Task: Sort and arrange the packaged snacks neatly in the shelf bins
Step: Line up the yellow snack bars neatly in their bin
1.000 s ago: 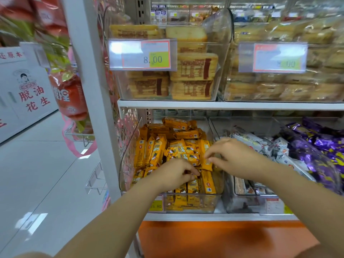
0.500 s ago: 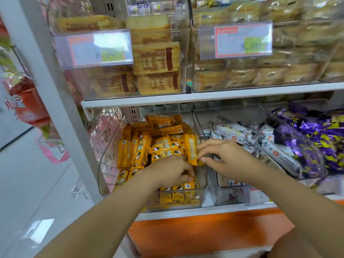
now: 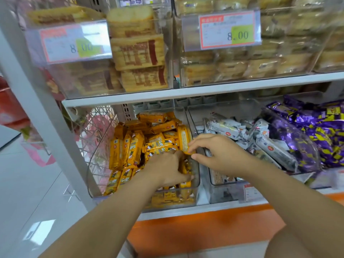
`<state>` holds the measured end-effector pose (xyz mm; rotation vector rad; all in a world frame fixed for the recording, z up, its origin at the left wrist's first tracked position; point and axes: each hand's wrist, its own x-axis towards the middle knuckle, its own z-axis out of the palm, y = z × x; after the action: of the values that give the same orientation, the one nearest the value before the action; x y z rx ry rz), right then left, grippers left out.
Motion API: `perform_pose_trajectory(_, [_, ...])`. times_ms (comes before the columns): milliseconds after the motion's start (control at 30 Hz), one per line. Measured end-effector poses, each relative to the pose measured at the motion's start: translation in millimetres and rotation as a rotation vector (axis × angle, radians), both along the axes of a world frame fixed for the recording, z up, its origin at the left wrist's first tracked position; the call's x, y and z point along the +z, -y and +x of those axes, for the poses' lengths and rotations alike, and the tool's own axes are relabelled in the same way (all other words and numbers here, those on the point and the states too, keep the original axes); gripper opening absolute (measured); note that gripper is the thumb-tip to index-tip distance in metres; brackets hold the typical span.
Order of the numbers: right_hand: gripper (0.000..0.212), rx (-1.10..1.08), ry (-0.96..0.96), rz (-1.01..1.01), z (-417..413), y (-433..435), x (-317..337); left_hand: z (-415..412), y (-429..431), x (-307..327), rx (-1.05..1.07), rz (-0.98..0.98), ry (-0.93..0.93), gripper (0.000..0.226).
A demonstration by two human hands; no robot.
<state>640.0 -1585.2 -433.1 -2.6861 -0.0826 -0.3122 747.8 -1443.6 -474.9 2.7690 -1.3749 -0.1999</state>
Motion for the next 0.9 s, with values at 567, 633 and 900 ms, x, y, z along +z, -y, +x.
perform_pose_trajectory(567, [0.018, -0.029, -0.071, 0.052, 14.8, 1.7, 13.3, 17.4, -7.4, 16.5, 0.007, 0.093, -0.528, 0.078])
perform_pose_trajectory(633, [0.019, -0.022, -0.071, 0.062, 14.8, 1.8, 13.5, 17.8, -5.2, 19.5, -0.017, 0.131, -0.515, 0.091])
perform_pose_trajectory(900, [0.019, -0.006, -0.079, 0.078, 18.0, 4.5, 12.2, 15.0, 7.4, 23.9, 0.039, 0.159, -0.357, 0.065])
